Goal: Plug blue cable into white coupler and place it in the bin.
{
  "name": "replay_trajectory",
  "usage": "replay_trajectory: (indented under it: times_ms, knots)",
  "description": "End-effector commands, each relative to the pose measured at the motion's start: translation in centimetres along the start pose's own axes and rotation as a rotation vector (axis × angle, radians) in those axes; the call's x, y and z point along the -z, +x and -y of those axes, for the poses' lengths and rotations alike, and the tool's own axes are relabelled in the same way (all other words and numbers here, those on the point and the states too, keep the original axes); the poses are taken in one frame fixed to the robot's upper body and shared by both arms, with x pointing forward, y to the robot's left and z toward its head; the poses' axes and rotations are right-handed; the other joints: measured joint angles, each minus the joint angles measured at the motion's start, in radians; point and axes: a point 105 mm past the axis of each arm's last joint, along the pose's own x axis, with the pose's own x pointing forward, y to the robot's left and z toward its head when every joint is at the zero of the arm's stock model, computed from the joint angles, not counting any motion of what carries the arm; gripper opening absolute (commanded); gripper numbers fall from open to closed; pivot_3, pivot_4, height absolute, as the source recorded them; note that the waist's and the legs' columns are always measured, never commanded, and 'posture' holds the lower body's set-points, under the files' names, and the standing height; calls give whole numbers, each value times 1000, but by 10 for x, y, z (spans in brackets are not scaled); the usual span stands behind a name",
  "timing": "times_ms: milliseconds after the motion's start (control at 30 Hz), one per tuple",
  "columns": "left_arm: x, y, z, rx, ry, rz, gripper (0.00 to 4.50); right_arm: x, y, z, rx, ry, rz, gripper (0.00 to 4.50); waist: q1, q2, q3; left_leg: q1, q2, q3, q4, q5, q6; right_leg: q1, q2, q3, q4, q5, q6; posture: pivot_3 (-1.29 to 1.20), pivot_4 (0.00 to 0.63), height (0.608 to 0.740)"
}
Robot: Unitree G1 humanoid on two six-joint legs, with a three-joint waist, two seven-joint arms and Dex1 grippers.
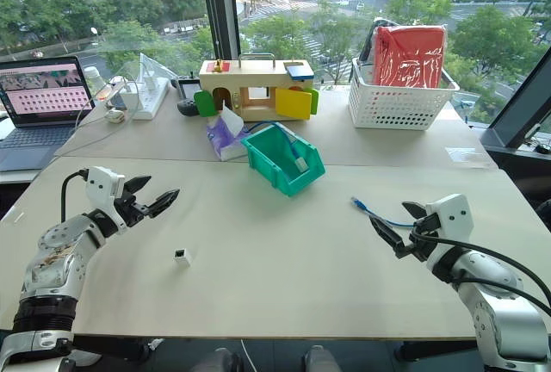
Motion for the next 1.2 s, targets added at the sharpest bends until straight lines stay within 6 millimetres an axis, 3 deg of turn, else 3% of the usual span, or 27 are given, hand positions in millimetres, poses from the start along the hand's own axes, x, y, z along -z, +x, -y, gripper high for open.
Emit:
replay_trajectory:
  times_ms: [33,133,300,467,633,833,867,1000,1200]
  knots:
    - [-35,7,2,74,15,87,4475,-20,-1,13,17,-65,47,4391,0,0,0,0,0,0,0,0,0,0,0,0,0,0,0,0,150,730]
    - [-74,16,40,363,-19,156,4475,-23,9,23,-18,-141,-16,4391,1,-1,2,-2,-1,-1,2,1,1,0,0,0,0,0,0,0,150,730]
    - [-90,17,81,638,54,67,4475,-5,38,45,-29,-190,-177,4391,-4,0,2,0,-3,-3,1,2,2,3,0,0,-1,-1,1,0,150,730]
    - [-113,18,93,738,89,63,4475,-7,67,45,-96,-184,-191,4391,-11,1,4,-3,-3,-5,0,3,3,0,1,0,0,-1,1,0,150,730]
    - [-128,15,98,774,132,65,4475,5,91,38,-174,-183,-231,4391,-15,1,4,-3,-3,-5,0,3,3,1,1,0,0,-1,2,0,150,730]
    - [-125,10,90,737,157,42,4475,35,105,26,-267,-228,-349,4391,-15,1,4,-3,-4,-5,0,3,3,1,1,0,0,-1,2,0,150,730]
    - [-124,9,89,735,160,38,4475,38,105,27,-268,-232,-363,3883,-16,1,4,-3,-4,-5,0,3,3,1,0,0,0,-2,2,0,150,730]
    - [-114,5,88,727,173,1,4475,41,105,29,-266,-216,-385,2627,-15,1,4,-2,-4,-5,1,3,3,2,0,0,0,-2,2,0,150,730]
    - [-97,8,81,712,257,-48,4475,27,108,18,-308,-165,-357,672,-6,1,4,-2,-4,-5,1,3,2,2,0,0,1,-1,2,0,150,730]
